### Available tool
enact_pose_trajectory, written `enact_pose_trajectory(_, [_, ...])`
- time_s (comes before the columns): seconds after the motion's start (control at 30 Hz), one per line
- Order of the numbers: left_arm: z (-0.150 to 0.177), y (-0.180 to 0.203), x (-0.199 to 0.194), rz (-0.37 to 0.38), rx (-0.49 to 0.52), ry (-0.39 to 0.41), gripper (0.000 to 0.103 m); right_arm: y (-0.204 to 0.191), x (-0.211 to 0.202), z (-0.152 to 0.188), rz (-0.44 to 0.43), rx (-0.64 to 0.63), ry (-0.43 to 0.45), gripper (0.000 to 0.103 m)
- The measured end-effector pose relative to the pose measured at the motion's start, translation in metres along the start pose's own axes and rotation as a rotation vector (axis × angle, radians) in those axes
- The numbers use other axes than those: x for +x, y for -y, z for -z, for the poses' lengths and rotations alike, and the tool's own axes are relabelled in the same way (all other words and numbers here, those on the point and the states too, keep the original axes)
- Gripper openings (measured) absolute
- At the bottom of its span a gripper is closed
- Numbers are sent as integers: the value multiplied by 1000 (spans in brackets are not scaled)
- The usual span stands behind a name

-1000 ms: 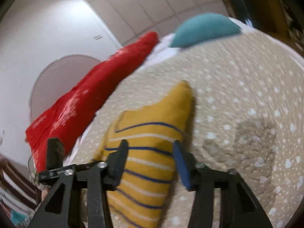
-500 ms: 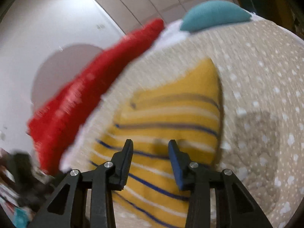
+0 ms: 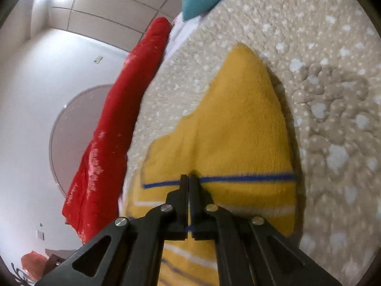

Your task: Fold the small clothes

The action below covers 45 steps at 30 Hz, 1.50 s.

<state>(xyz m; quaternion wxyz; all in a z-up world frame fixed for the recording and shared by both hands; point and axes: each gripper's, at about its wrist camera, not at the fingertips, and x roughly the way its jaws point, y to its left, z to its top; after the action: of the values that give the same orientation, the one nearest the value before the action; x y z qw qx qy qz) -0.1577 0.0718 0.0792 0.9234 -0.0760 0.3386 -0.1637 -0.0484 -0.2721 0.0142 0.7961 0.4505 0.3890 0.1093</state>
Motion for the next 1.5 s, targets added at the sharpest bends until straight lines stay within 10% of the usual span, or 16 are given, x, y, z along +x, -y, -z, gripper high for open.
enact_pose_trajectory(0.2, [0,0,-4,7,-19,9,91,-55,6,42,-179,-115,-105,26])
enact_pose_trajectory(0.87, [1,12,-27,-81,29,106,95,-41,28,168,-217,-177,-355,37])
enact_pose_trajectory(1.2, [0,39,-91,-280,75,480,103,-42,-64,149,-31,-330,-8,51])
enact_pose_trajectory(1.5, [-7,71,-104,-244,156,391,103,-18,-67,172,118,-328,-26,52])
